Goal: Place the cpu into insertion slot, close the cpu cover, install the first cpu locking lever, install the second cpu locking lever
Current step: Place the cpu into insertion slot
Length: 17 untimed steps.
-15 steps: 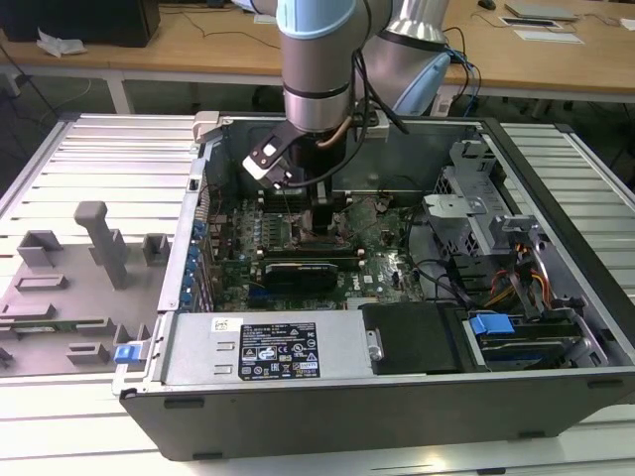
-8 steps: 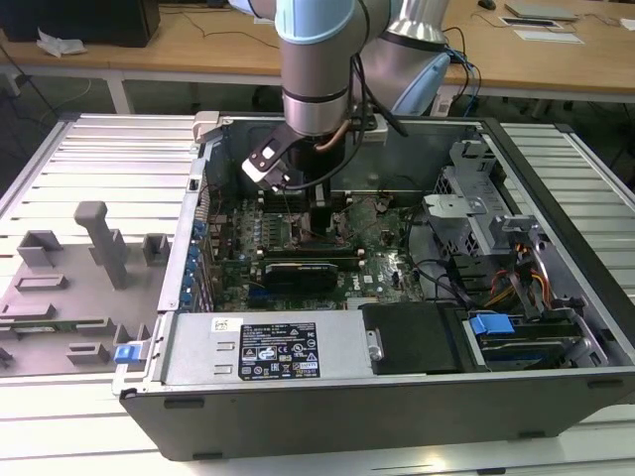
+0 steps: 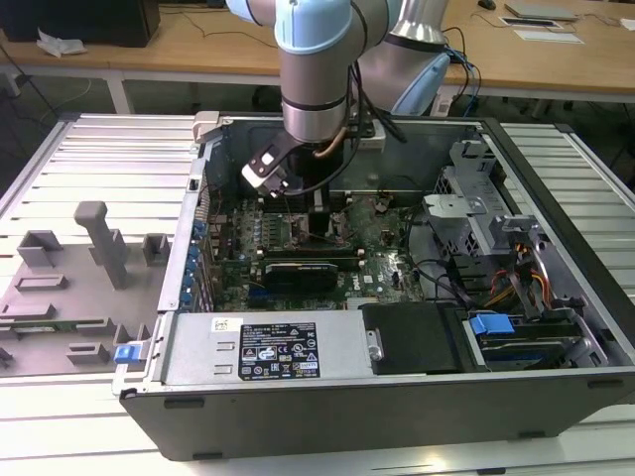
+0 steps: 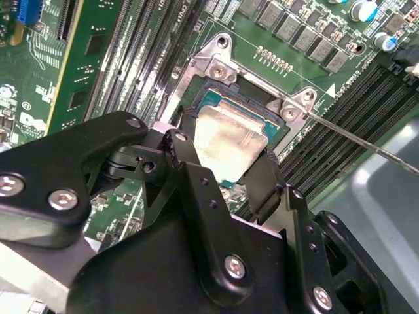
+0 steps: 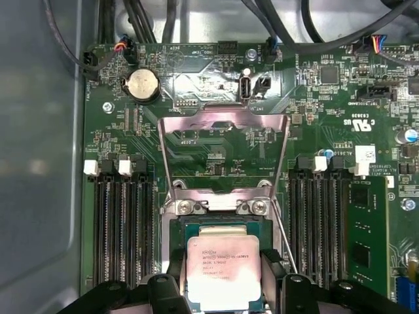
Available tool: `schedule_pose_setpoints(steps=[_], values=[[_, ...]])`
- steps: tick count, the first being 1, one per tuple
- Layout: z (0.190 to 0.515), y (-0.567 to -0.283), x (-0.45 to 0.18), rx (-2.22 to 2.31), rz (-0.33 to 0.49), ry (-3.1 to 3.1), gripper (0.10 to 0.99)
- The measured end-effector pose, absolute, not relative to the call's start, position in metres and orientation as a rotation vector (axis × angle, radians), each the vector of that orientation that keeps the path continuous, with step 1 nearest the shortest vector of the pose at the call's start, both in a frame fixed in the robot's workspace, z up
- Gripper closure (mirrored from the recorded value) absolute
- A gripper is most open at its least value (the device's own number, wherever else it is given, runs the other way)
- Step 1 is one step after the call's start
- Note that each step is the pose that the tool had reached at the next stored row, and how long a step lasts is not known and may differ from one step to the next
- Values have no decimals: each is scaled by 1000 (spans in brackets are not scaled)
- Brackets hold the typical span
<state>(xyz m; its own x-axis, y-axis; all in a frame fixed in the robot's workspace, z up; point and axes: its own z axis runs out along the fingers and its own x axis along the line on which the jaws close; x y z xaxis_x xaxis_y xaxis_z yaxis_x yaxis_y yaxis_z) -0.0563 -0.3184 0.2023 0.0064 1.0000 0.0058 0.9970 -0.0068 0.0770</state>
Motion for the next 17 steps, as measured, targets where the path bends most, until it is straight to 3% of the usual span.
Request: schedule_pose_setpoints(steps=[13,17], values=[[200,-318,-56,2195,90,2175,545],[199,-318,-56,2195,90,2175,471]])
